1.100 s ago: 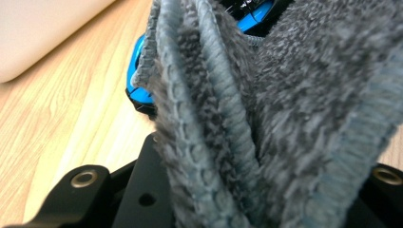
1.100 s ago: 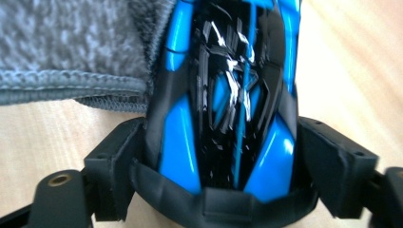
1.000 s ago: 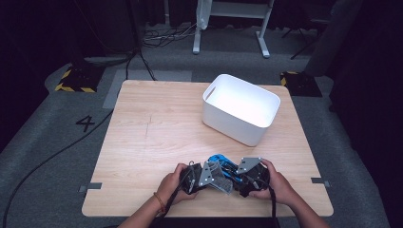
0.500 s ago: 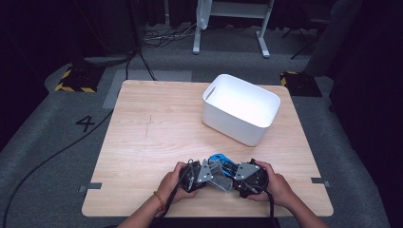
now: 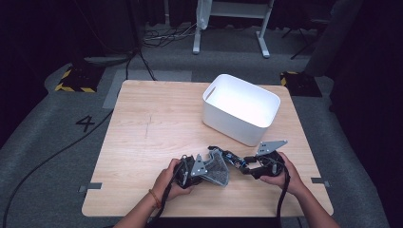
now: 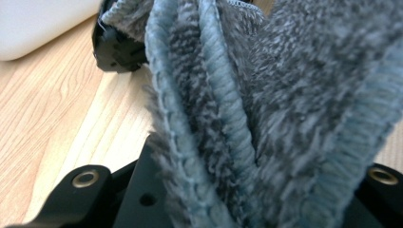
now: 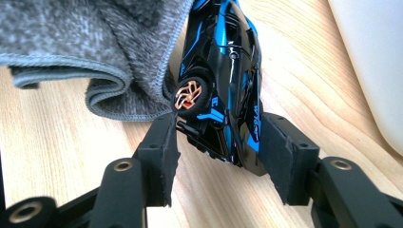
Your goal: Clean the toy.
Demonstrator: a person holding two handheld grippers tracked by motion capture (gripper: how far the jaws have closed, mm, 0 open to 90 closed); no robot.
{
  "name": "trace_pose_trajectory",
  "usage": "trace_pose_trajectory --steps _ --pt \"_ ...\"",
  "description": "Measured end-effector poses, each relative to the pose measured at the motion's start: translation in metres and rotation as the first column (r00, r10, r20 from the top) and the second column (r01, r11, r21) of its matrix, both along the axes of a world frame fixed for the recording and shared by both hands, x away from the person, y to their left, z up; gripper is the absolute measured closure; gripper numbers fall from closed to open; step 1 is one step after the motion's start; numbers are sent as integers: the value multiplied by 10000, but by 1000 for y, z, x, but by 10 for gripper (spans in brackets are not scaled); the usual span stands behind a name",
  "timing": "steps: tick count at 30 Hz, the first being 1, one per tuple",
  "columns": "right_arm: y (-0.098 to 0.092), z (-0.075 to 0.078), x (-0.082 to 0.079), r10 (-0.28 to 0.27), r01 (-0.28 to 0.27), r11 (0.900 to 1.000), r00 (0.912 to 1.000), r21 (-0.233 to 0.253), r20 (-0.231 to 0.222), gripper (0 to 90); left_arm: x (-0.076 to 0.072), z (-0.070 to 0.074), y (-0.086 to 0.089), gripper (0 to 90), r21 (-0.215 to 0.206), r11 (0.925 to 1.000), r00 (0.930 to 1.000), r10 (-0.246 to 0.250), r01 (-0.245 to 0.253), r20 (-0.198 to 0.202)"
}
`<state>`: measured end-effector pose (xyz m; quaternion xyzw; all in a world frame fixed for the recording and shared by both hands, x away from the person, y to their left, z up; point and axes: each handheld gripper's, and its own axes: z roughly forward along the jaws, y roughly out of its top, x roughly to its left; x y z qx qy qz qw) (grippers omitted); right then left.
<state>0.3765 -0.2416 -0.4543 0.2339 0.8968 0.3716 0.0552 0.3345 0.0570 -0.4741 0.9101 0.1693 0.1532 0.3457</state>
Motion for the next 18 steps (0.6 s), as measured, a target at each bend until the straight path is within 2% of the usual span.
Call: trace_pose_trajectory --steps 3,5,7,8,9,10,11,12,14,16,18 --pt "2 1 -1 85 -81 9998 9998 -186 175 495 1 -1 -2 746 103 9999 10000 -96 96 -20" --pt "3 0 1 43 -41 9999 9999 -127 138 496 2 0 -2 745 132 9999 9999 -98 98 -61" --pt "2 0 4 13 -13 10000 10000 12 -28 499 4 -1 -1 743 -20 10000 9999 -42 42 -164" --pt "0 -1 6 -63 64 9999 10000 151 -61 575 5 -1 0 742 -23 10000 9998 -38 37 -208" --pt "-3 0 8 -124 123 9989 9999 444 24 608 5 -1 1 741 -33 10000 9997 -36 35 -222" --pt "-6 1 10 -538 533 9973 9985 514 87 610 5 -2 1 740 -37 10000 9998 -8 7 -211" --pt "-10 -1 14 -529 540 9959 9985 726 -173 613 6 -2 2 739 -50 10000 9998 6 -7 -213" --pt "-12 -3 15 -455 471 9958 9987 784 -217 616 6 -2 2 739 -60 10000 9998 9 -10 -213" --pt "-12 -5 14 -483 484 9963 9988 709 -40 624 8 -2 3 739 -75 10000 9997 34 -36 -238" --pt "-9 -7 14 -604 596 9968 9981 537 125 582 9 -3 2 739 -80 10000 9996 45 -47 -266" --pt "-4 -8 13 -671 664 9973 9975 322 226 487 11 -4 2 739 -139 9999 9995 76 -80 -300"
